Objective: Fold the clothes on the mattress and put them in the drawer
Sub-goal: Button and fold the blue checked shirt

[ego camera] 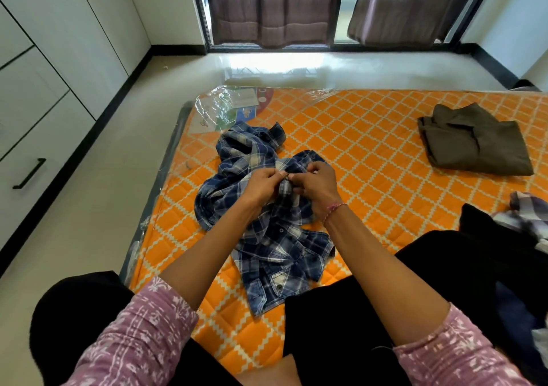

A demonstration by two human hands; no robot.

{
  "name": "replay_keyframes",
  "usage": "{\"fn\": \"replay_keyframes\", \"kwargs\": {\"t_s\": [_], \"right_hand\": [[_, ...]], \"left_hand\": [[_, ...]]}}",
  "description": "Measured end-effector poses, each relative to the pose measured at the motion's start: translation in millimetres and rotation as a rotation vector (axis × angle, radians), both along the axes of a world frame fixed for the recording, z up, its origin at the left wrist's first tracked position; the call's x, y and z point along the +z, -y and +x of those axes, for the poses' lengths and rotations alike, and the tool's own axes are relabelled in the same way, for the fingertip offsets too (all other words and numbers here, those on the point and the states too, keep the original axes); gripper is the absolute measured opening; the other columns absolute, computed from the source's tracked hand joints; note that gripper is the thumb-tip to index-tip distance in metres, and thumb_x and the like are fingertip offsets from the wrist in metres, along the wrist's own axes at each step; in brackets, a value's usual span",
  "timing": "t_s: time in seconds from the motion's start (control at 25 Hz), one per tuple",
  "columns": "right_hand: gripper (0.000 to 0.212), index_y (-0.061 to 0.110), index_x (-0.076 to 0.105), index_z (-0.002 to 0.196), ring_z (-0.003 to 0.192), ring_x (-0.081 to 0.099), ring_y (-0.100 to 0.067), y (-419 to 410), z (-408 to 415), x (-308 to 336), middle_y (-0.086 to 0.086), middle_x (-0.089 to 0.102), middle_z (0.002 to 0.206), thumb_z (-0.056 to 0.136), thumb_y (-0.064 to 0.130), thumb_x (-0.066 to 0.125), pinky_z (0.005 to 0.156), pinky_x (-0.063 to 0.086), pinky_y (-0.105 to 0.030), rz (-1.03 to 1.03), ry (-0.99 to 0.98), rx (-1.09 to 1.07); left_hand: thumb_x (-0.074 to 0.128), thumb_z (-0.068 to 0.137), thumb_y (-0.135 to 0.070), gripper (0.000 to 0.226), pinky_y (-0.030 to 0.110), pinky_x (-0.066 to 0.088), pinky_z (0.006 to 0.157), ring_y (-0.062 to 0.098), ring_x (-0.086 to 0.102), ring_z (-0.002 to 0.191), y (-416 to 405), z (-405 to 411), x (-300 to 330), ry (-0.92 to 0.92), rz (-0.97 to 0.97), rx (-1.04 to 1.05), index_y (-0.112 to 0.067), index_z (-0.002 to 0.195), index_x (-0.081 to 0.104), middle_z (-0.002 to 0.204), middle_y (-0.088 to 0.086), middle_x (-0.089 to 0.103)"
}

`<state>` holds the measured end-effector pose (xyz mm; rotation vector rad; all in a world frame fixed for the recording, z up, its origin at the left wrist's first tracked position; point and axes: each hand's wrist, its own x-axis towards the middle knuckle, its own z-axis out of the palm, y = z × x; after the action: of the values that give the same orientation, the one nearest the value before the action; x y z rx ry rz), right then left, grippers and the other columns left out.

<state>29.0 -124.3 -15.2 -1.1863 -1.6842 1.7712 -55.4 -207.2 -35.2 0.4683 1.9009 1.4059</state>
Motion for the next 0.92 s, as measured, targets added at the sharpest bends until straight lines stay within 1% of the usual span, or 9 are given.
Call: {"fn": "replay_keyframes", "kwargs": {"t_s": [0.12,0.2,0.36,0.48,0.6,0.68,0.76,0.84,0.92], "right_hand": [[0.04,0.015,0.036,0.067,0.055,0.056,-0.012,-5,-9,5,-0.004,0.046,0.066,0.083,-0.01,0.064,0.042,0.048,-0.02,-0.268,-0.069,-0.012],[0.035,0.013,0.041,0.069,0.053,0.053,-0.009,-11,-13,7,-0.004,0.05,0.066,0.083,-0.009,0.064,0.04,0.048,-0.018,-0.357,-0.1,-0.06],[0.041,0.013,0.039,0.059,0.052,0.048,-0.013,-32,-20,10,-0.006,0.049,0.061,0.084,-0.008,0.064,0.035,0.044,-0.016,-0.358,-0.107,-0.173],[0.036,0.011,0.043,0.061,0.05,0.047,-0.013,-44,-23,11,-0.007,0.049,0.061,0.085,-0.007,0.062,0.035,0.043,-0.017,-0.321,-0.111,-0.237],[0.024,0.008,0.051,0.064,0.04,0.042,-0.01,-44,-23,11,-0.006,0.046,0.057,0.085,-0.003,0.059,0.037,0.04,-0.019,-0.283,-0.004,-0.077],[0.029,0.01,0.049,0.059,0.036,0.04,-0.008,-35,-19,3,-0.003,0.044,0.052,0.085,-0.002,0.056,0.038,0.038,-0.018,-0.233,0.144,0.272],[0.026,0.01,0.054,0.064,0.048,0.05,-0.009,-18,-13,-12,-0.003,0.053,0.058,0.087,0.0,0.057,0.044,0.046,-0.02,-0.133,0.34,0.633],[0.018,0.01,0.059,0.074,0.06,0.055,-0.012,-8,-14,-25,-0.005,0.061,0.071,0.091,0.003,0.056,0.054,0.05,-0.023,-0.05,0.435,0.769],[0.017,0.003,0.063,0.077,0.062,0.059,-0.02,-11,-26,-29,-0.013,0.064,0.074,0.091,0.004,0.054,0.062,0.055,-0.033,0.127,0.4,0.655]], "left_hand": [[0.046,0.1,-0.024,0.026,0.033,0.038,0.061,0.023,0.043,0.067,1,-2,-3,0.004,0.05,0.014,-0.004,0.091,0.059,0.079,0.014,0.048],[0.053,0.097,-0.027,0.025,0.031,0.04,0.062,0.02,0.047,0.068,8,-2,-9,-0.171,0.042,-0.056,-0.005,0.087,0.057,0.075,0.01,0.051],[0.058,0.094,-0.024,0.015,0.038,0.045,0.068,0.025,0.057,0.077,35,3,-33,-0.821,-0.374,-0.448,-0.01,0.1,0.061,0.087,0.01,0.062],[0.047,0.097,-0.016,0.015,0.04,0.051,0.066,0.029,0.053,0.07,47,-2,-33,-1.066,-0.721,-0.611,-0.014,0.093,0.062,0.082,0.009,0.059],[0.05,0.095,-0.017,0.018,0.036,0.049,0.062,0.024,0.053,0.067,53,-14,-26,-0.928,-0.66,-0.644,-0.011,0.09,0.066,0.084,0.007,0.065],[0.052,0.095,-0.019,0.018,0.034,0.047,0.062,0.022,0.058,0.07,48,-18,-22,-0.869,-0.399,-0.364,-0.011,0.094,0.067,0.09,0.008,0.069],[0.053,0.095,-0.031,0.025,0.034,0.047,0.073,0.025,0.06,0.095,36,-23,-24,-1.012,-0.33,-0.056,-0.015,0.112,0.062,0.109,0.011,0.064],[0.054,0.092,-0.044,0.058,0.047,0.036,0.102,0.034,0.032,0.135,22,-32,-32,-1.025,-0.613,-0.13,-0.023,0.142,0.035,0.147,0.017,0.03],[0.054,0.094,-0.039,0.063,0.054,0.031,0.106,0.038,0.022,0.139,11,-40,-39,-0.92,-0.818,-0.321,-0.023,0.146,0.022,0.153,0.019,0.012]]}}
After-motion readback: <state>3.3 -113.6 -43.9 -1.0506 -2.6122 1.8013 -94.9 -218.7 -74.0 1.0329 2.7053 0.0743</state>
